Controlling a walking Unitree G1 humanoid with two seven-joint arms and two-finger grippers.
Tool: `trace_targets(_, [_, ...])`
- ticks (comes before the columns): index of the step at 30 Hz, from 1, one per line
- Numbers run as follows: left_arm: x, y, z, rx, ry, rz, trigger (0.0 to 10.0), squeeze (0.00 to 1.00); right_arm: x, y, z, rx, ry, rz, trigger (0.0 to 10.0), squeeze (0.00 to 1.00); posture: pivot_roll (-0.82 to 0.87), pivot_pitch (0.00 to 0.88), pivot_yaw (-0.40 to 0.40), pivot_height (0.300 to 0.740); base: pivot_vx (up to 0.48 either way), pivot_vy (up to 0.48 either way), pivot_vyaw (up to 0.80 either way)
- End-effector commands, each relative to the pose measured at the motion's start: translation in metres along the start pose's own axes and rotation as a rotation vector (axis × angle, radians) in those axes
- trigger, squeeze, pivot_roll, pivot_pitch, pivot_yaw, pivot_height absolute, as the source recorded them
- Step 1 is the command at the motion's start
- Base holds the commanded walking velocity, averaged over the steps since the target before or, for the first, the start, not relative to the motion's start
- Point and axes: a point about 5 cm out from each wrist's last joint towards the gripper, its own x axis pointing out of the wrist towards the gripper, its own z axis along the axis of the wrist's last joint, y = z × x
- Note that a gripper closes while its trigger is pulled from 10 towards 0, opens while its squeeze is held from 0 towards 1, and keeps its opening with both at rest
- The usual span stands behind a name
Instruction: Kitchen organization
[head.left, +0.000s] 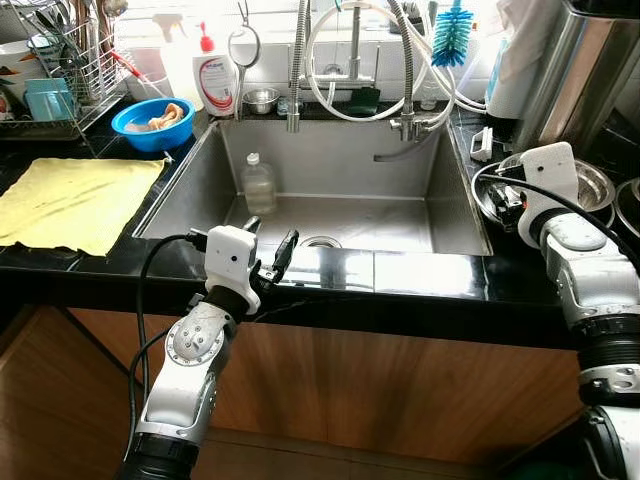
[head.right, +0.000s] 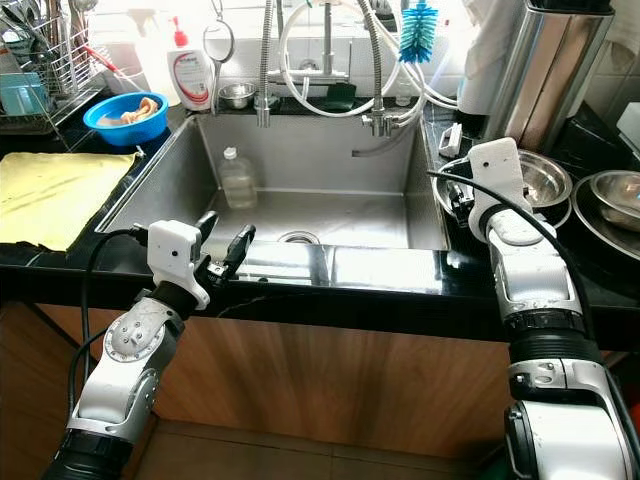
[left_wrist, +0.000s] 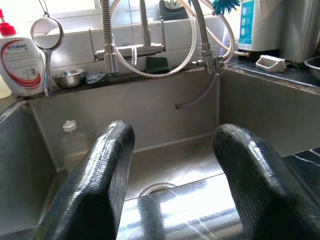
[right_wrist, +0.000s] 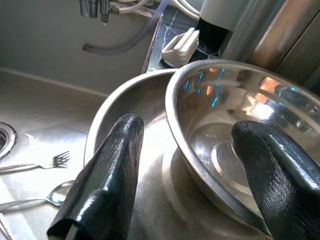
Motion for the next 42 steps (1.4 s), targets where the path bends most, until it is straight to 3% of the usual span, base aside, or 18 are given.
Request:
trace_targets(1, [0.000,0.002,-0.001,0.020,0.006,0.001,10.0,0.00,0.001,-0.005,0.004,-0.010,0.004,-0.008,10.0,0.00,-0.02,0.000,0.032,0.740,0.000,0.000,0.00])
trace_targets(10, [0.002,0.003,0.000,0.020,0.003,0.001,10.0,0.00,0.002,-0.012,-0.003,0.011,0.035,-0.043,10.0,0.00,-0.02,0.000,0.035,0.740,0.000,0.000,0.00])
trace_targets(11, [0.002,0.003,0.000,0.021,0.003,0.001,10.0,0.00,0.002,-0.012,-0.003,0.017,0.033,-0.044,3.8,0.00,-0.02,0.000,0.036,0.740,0.000,0.000,0.00])
trace_targets(12, [0.002,0.003,0.000,0.021,0.003,0.001,10.0,0.00,0.002,-0.012,-0.003,0.017,0.033,-0.044,3.8,0.00,-0.02,0.000,0.036,0.740,0.000,0.000,0.00])
trace_targets(13, [0.002,0.003,0.000,0.021,0.003,0.001,10.0,0.00,0.002,-0.012,-0.003,0.017,0.032,-0.043,0.0,0.00,-0.02,0.000,0.035,0.740,0.000,0.000,0.00])
trace_targets(29, [0.003,0.004,0.000,0.030,0.003,0.000,10.0,0.00,0.003,-0.005,-0.003,0.021,0.010,-0.019,0.0,0.00,-0.02,0.000,0.041,0.740,0.000,0.000,0.00])
trace_targets(42, [0.003,0.004,0.000,0.027,0.002,0.006,10.0,0.00,-0.001,0.000,0.015,0.024,-0.089,-0.035,0.0,0.00,-0.02,0.000,0.039,0.740,0.000,0.000,0.00])
